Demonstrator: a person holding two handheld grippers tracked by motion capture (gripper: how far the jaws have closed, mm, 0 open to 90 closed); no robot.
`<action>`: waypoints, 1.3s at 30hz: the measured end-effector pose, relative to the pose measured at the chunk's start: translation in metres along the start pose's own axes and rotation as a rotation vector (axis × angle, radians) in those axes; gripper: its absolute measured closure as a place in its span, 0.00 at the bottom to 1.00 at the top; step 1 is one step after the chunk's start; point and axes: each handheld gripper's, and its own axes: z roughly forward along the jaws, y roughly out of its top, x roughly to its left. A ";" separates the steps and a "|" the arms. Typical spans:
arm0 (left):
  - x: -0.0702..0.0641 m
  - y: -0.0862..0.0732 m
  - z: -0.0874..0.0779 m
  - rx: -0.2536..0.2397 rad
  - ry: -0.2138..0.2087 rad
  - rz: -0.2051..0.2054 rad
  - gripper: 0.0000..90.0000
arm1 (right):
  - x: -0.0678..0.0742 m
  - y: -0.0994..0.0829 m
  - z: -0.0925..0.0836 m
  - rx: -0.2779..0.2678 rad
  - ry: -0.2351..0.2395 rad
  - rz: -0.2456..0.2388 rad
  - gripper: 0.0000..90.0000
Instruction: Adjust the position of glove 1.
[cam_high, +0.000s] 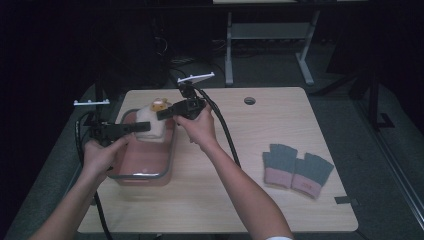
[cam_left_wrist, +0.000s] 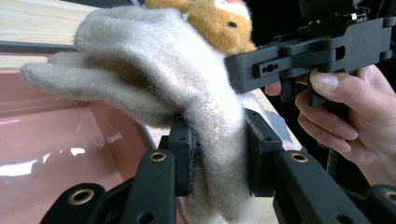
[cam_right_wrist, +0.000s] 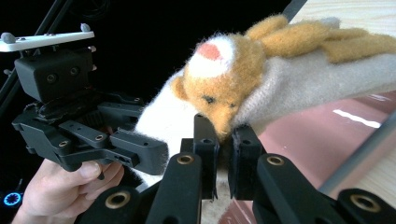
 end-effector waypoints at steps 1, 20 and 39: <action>0.001 -0.001 -0.001 0.000 0.004 -0.004 0.76 | 0.000 0.000 0.003 0.004 0.005 0.004 0.93; 0.037 -0.019 -0.011 0.014 0.035 -0.072 0.76 | -0.013 -0.001 0.050 0.067 0.030 0.027 0.93; 0.072 -0.041 0.001 0.089 0.083 -0.139 0.76 | -0.047 -0.015 0.091 0.135 0.032 0.094 0.92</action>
